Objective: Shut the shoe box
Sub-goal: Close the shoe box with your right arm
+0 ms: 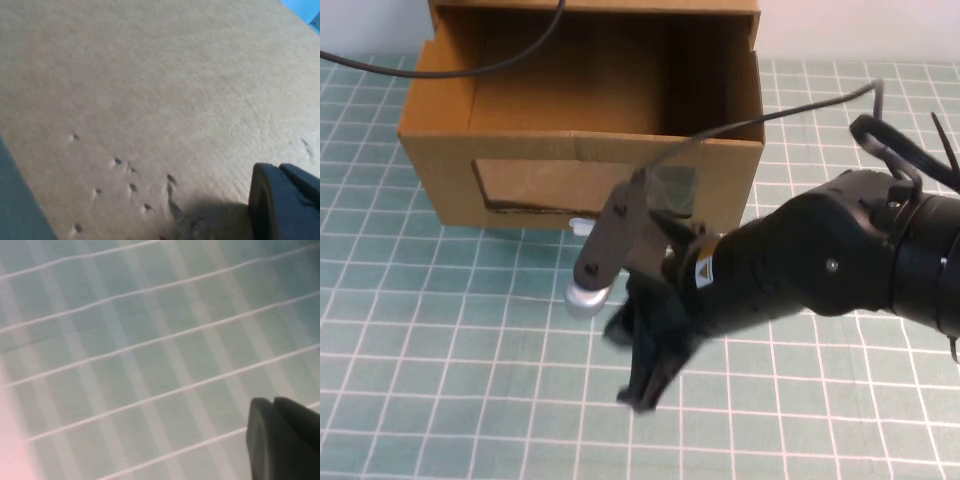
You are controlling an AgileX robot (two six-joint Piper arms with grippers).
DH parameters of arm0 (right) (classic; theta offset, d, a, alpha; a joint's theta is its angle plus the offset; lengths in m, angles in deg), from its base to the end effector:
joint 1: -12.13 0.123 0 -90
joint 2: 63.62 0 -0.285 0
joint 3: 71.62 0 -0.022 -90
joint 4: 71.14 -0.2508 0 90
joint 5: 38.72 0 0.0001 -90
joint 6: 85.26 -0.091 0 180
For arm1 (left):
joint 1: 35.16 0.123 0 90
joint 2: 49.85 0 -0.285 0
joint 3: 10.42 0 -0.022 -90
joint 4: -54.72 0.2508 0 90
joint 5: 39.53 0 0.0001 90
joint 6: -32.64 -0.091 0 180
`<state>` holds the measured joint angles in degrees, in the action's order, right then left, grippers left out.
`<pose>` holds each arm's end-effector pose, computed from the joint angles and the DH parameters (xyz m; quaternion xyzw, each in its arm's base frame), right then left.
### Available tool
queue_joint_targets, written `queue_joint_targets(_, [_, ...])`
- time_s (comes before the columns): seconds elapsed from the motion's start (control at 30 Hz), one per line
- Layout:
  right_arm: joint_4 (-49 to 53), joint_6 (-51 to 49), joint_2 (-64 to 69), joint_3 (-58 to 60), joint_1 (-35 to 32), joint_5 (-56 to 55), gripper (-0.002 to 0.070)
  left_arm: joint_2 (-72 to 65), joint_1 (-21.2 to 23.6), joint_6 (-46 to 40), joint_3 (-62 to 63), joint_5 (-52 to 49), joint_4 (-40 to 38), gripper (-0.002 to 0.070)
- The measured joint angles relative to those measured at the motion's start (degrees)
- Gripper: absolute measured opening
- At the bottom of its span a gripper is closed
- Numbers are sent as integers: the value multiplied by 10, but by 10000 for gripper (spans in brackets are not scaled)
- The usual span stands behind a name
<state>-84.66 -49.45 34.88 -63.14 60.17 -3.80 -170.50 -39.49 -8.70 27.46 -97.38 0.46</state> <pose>0.2215 0.2646 0.2824 -0.5757 0.7446 0.1292 0.3121 0.4390 -0.0960 0.3830 0.2345 0.8104 -0.3271 0.4257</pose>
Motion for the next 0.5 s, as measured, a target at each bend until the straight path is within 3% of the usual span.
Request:
queue_joint_targets(0.17, [-51, -15, -2, -6, -3, 88, -14, 0, 0, 5, 0, -3, 0, -5])
queue_joint_targets(0.37, [106, -197, -9, -7, -50, 98, -14, 0, 0, 7, 0, -7, 0, -5])
queue_joint_targets(0.5, [156, -254, -54, -7, -80, 20, -14, 0, 0, 9, 0, -7, 0, -5])
